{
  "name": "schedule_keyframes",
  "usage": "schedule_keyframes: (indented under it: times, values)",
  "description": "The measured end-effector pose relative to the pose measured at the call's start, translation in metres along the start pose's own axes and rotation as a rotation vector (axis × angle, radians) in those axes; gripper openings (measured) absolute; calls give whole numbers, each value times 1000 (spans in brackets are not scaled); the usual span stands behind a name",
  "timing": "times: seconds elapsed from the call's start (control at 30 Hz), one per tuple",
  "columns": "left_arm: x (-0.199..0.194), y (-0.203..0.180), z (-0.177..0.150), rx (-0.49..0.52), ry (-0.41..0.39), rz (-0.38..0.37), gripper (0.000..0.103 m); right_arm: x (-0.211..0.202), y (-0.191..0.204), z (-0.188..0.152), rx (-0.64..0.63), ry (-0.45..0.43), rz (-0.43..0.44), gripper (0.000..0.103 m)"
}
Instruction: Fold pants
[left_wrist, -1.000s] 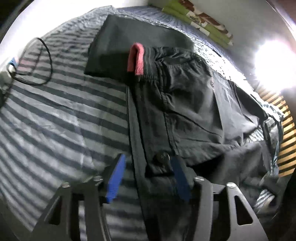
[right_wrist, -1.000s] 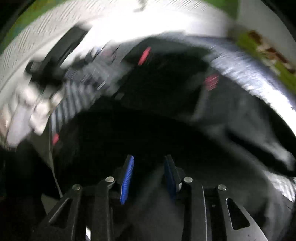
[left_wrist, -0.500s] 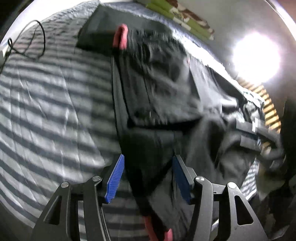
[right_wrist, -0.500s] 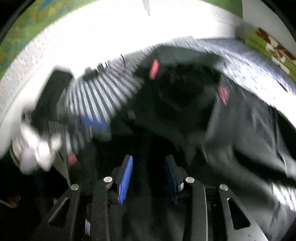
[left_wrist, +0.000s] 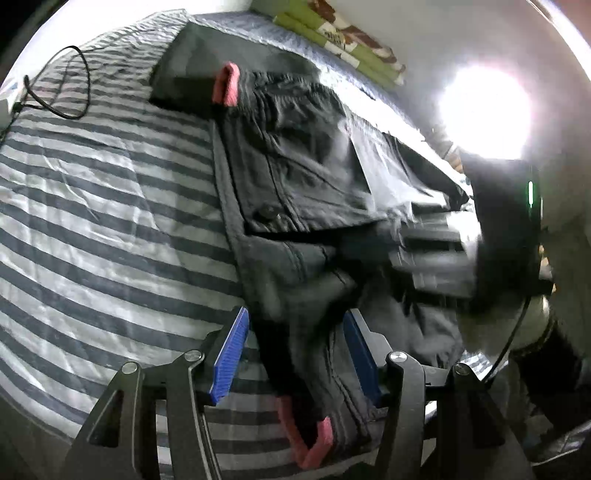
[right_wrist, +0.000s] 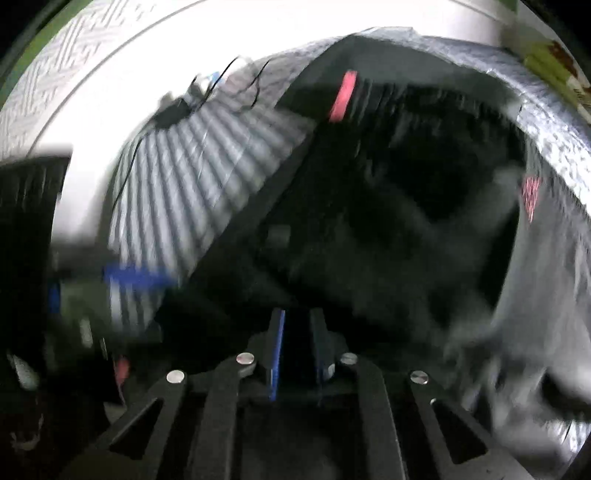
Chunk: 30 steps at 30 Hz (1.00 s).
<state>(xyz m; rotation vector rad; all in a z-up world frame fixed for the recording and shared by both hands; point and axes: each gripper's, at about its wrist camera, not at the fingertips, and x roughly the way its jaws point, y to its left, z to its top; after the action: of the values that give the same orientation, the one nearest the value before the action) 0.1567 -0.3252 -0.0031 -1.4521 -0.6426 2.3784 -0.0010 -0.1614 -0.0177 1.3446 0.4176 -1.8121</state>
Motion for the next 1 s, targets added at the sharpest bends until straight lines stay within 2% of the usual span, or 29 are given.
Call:
schedule_keyframes:
  times: [0.13, 0.23, 0.43, 0.5, 0.57, 0.63, 0.77, 0.83, 1.0]
  values:
    - [-2, -3, 3, 9, -14, -14, 57, -4, -6, -31, 46, -7, 11, 12]
    - [3, -15, 9, 51, -2, -7, 57, -3, -13, -39, 94, -32, 35, 11]
    - [-4, -25, 13, 61, -28, -34, 57, -25, -13, -72, 119, -170, 29, 11]
    - [-2, -22, 15, 32, -13, -80, 57, -33, -16, -86, 137, -191, 45, 11]
    - [8, -25, 11, 26, 45, -137, 57, -37, -18, -93, 150, -181, 29, 11]
    - [14, -33, 6, 49, 70, -136, 57, -41, -22, -101, 151, -167, 19, 11]
    - [28, -43, -1, 27, 112, -195, 56, -41, -29, -101, 168, -146, 6, 11]
    - [25, -54, -4, 68, 106, -204, 56, -55, -32, -99, 178, -182, 14, 12]
    - [4, -81, -6, 137, 48, -291, 56, -95, -39, -78, 221, -302, 45, 12]
